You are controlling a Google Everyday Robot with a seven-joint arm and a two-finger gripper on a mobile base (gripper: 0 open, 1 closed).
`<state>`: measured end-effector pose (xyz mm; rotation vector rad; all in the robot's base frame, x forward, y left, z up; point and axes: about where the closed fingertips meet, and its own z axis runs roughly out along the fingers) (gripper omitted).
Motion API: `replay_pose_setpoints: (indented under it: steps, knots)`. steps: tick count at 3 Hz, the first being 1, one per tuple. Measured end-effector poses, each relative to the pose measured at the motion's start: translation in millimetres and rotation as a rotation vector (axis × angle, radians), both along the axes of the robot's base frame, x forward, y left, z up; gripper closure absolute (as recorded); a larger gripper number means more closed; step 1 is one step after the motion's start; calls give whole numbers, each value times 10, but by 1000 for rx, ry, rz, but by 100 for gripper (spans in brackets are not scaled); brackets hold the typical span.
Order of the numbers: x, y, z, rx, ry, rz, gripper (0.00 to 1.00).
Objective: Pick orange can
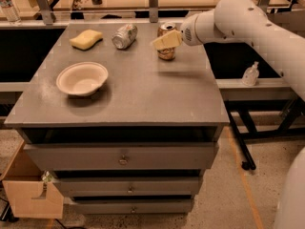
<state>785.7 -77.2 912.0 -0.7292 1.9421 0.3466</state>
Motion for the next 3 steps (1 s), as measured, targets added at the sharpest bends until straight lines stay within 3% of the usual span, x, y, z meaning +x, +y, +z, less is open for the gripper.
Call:
replay_pose_setpoints:
  steps: [1, 3]
  knots:
    - [90, 94, -5, -1, 1, 18, 0]
    - [111, 308, 40, -36, 11, 24, 49]
